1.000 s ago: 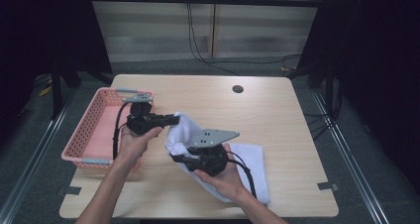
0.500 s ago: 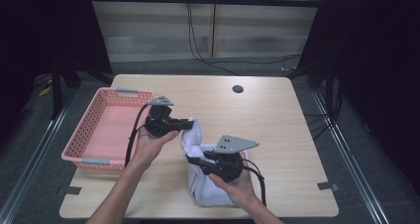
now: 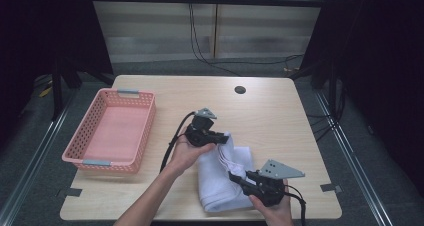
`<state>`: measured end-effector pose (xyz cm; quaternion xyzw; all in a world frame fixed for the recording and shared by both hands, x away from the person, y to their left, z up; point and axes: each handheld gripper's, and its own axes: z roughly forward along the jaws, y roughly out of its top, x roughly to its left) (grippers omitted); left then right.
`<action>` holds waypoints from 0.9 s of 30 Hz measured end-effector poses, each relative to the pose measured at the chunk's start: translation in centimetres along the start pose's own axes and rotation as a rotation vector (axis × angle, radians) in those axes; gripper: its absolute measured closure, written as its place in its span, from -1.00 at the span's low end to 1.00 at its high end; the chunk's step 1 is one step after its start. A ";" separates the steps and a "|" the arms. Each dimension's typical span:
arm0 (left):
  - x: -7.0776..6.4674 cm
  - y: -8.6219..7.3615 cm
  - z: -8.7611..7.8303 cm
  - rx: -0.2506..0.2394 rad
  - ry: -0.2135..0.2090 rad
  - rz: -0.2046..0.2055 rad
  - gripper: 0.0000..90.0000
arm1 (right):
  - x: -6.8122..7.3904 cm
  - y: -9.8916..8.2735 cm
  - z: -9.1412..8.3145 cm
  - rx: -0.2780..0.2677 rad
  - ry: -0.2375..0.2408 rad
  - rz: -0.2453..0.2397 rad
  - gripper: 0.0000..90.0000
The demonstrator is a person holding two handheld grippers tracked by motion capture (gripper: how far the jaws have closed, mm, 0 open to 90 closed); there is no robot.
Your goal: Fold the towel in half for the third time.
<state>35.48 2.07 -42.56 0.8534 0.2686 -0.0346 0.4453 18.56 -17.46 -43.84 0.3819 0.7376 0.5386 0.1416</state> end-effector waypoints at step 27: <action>-3.6 -6.1 -2.4 0.055 -0.053 0.085 0.50 | -9.8 1.1 1.2 0.188 -0.158 0.038 -0.15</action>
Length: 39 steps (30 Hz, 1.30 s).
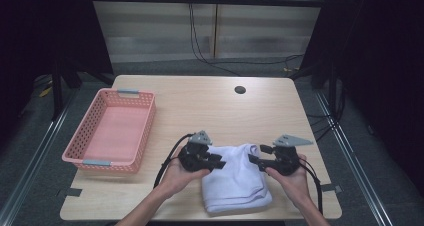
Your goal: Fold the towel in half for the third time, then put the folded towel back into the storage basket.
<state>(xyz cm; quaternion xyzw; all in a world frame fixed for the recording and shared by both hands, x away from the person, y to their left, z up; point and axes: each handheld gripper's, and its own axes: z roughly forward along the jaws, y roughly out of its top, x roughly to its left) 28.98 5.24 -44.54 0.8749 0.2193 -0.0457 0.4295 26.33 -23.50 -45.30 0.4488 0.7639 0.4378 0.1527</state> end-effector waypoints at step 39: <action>-3.0 -9.0 -1.9 0.103 0.004 -0.089 -0.33 | -3.8 0.6 7.8 0.197 0.200 -0.005 -0.49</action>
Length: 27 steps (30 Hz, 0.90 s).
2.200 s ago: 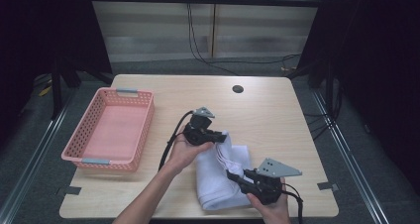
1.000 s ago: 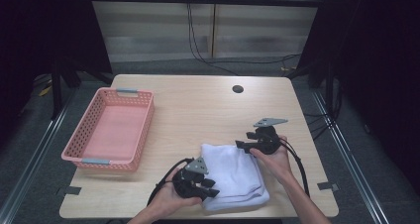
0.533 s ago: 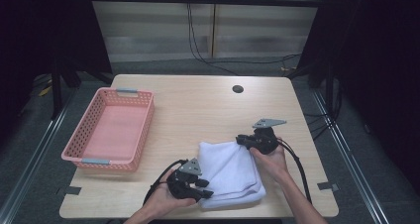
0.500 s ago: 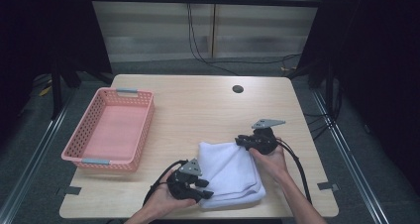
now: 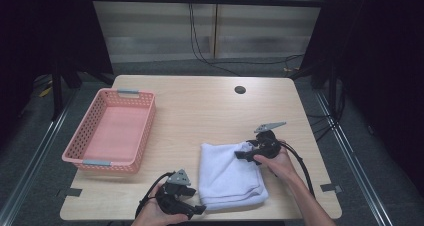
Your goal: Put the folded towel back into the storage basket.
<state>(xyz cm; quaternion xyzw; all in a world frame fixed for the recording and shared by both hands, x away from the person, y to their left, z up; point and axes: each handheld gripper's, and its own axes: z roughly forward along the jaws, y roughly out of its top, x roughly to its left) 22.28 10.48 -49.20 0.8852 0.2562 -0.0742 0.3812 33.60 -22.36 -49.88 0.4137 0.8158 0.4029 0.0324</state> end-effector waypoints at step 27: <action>-1.7 1.2 1.7 0.021 0.098 0.105 0.53 | 1.6 -0.1 0.2 0.055 0.062 -0.030 0.57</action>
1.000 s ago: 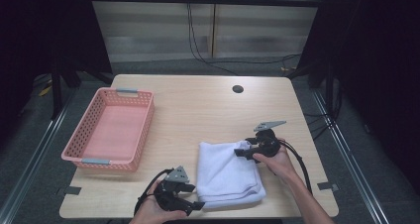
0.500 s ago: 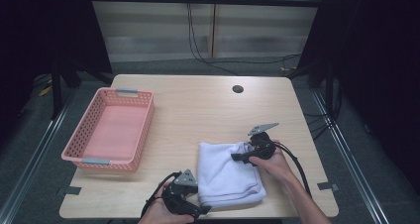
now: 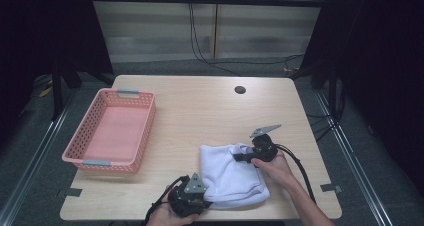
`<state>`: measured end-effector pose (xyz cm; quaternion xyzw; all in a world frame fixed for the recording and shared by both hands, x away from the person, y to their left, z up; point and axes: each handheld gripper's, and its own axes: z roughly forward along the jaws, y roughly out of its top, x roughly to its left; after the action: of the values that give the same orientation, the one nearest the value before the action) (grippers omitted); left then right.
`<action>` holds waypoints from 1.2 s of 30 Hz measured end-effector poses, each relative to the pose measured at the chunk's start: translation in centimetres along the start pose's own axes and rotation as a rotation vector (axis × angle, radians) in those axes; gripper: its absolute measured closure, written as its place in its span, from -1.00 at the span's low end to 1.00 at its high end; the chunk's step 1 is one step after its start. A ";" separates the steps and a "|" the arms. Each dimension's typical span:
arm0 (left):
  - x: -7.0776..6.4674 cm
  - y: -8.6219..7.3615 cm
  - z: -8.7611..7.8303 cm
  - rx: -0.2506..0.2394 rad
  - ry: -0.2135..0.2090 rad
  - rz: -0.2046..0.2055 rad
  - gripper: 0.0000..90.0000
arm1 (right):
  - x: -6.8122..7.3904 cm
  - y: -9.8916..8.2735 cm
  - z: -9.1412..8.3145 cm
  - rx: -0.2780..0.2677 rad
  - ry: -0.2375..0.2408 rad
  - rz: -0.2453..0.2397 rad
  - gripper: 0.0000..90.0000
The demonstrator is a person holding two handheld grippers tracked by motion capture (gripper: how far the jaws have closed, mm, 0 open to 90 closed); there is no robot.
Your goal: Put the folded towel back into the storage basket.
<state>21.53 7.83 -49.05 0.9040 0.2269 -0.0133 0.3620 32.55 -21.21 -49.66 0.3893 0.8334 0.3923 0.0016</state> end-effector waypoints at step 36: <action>4.9 3.5 -6.6 -0.161 -0.020 -0.077 0.60 | -0.2 5.9 -3.0 -0.114 -0.002 0.042 0.59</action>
<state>26.49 11.95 -42.90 0.8623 0.2584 -0.0179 0.4351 35.59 -21.03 -43.76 0.4065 0.8014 0.4386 0.0161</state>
